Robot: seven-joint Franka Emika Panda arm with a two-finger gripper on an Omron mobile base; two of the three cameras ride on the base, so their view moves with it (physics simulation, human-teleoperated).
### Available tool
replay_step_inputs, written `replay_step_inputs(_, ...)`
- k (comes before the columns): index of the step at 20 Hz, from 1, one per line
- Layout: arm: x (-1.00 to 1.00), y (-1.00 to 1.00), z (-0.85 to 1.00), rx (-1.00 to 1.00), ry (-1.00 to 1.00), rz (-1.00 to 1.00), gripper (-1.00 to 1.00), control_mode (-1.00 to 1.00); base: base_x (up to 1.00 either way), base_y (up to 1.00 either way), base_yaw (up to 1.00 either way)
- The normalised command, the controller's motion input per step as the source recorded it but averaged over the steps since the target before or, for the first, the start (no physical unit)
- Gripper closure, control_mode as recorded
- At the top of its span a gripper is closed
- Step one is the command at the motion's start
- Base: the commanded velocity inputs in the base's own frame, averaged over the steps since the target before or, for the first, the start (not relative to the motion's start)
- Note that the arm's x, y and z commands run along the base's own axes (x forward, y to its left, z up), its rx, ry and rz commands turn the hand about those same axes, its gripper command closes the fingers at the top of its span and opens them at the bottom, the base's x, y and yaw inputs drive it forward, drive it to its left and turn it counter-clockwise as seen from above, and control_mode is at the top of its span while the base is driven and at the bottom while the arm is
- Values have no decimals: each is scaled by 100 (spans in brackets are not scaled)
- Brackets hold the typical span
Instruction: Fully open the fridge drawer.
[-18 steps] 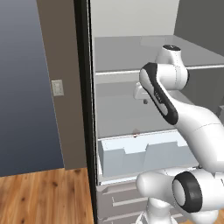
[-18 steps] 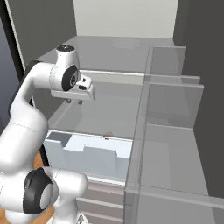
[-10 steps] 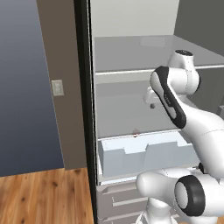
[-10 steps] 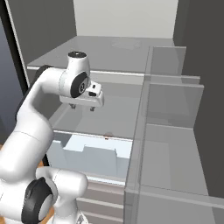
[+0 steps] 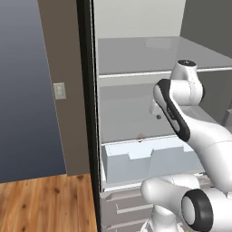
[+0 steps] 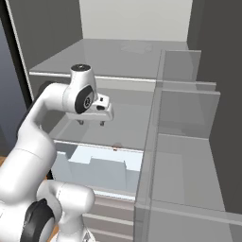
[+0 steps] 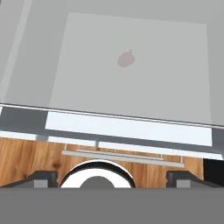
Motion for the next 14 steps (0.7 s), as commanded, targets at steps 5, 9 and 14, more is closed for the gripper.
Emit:
replay_step_inputs(5, 0, 0, -1, -1, 0, 1, -100, -100, 0, 0, 0)
replay_step_inputs(9, 0, 0, 0, 0, 0, 0, -100, -100, 0, 0, 0)
replay_step_inputs(14, 0, 0, 0, 0, 0, 0, -100, -100, 0, 0, 0)
